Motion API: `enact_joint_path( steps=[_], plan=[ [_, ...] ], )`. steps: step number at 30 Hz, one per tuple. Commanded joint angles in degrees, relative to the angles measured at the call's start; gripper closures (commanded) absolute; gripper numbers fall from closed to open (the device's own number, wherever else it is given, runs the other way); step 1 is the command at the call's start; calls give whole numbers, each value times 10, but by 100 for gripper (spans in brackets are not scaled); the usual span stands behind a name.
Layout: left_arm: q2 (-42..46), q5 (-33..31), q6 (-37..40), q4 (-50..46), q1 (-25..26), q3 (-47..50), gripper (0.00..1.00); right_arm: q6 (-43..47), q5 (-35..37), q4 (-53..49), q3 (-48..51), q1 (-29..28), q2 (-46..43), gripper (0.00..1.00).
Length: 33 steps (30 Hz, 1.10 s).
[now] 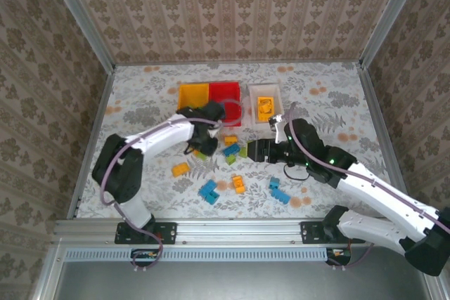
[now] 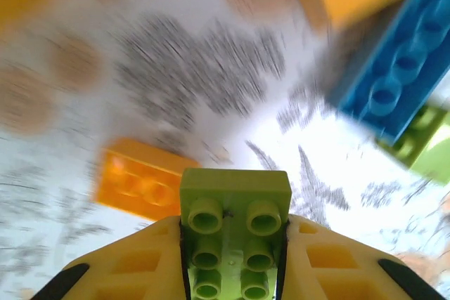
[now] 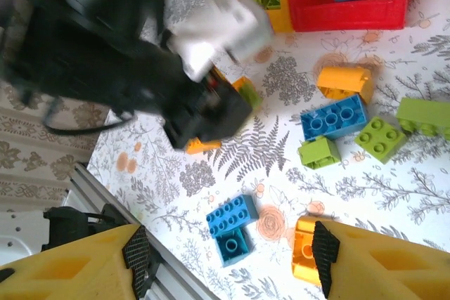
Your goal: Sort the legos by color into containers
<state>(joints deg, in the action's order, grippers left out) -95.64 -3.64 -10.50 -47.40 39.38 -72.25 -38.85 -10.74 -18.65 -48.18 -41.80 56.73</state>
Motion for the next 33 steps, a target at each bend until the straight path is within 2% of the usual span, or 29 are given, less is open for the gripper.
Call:
enact_joint_path(
  steps=[1, 6, 10, 16, 22, 27, 31, 33],
  plan=[
    [25, 1, 2, -12, -48, -55, 69, 22, -19, 72, -29, -4, 36, 35],
    [-11, 40, -1, 18, -149, -123, 71, 33, -13, 163, -68, -9, 105, 34],
    [-78, 63, -11, 46, -193, -184, 73, 21, 3, 211, -107, -9, 172, 35],
    [-171, 64, -29, 60, -211, -260, 72, 5, 24, 201, -176, -13, 261, 37],
    [-238, 76, -48, 46, -215, -320, 70, -8, 27, 195, -172, -13, 280, 38],
    [-252, 85, -55, 43, -215, -328, 60, -10, 30, 194, -155, -13, 273, 36],
    [-228, 101, -62, 50, -213, -315, 52, 0, 42, 170, -151, -14, 261, 33],
    [-211, 112, -69, 49, -212, -312, 51, 8, 53, 152, -147, -13, 248, 33]
  ],
)
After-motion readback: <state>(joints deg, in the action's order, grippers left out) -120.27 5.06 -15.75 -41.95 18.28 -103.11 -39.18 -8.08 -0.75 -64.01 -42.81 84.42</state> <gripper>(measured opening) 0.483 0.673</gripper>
